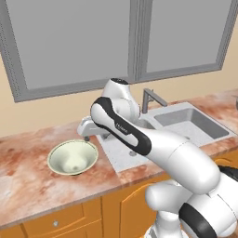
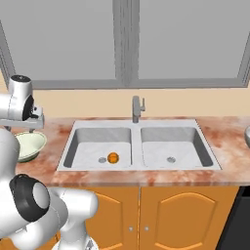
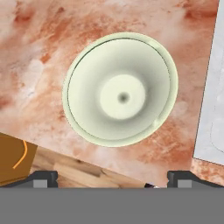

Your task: Pick the pears from the cabinet and place them in one bowl. Pick the orange from the sink and place it in the other bowl.

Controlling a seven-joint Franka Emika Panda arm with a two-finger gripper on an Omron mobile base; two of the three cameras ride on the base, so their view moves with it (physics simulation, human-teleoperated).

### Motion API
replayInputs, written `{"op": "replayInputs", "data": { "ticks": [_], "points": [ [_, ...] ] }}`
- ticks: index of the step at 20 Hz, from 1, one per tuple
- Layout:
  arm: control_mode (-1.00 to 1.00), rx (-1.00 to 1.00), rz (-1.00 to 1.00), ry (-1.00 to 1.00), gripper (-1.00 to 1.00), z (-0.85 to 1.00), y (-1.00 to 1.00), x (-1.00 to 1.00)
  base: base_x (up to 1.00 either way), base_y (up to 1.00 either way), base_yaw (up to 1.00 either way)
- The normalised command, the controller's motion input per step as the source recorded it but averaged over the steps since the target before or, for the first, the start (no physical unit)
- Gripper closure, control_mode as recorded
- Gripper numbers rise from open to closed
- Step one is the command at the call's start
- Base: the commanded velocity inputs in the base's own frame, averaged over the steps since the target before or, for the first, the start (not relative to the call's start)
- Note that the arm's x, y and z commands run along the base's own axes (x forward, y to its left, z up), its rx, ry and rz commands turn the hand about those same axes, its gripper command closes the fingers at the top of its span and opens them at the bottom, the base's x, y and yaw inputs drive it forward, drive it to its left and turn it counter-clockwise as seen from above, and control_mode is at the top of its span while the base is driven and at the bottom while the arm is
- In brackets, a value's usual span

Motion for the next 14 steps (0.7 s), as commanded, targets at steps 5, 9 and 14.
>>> {"op": "replayInputs", "data": {
  "ticks": [5, 9, 14],
  "points": [
    [1.00, 0.00, 0.00, 0.00, -1.00, 0.00, 0.00, 0.00, 0.17, 0.28, 0.00],
    [1.00, 0.00, 0.00, 0.00, -1.00, 0.00, 0.00, 0.00, 0.00, 0.07, 0.00],
    [1.00, 0.00, 0.00, 0.00, -1.00, 0.00, 0.00, 0.00, 0.00, 0.00, 0.00]
  ]
}}
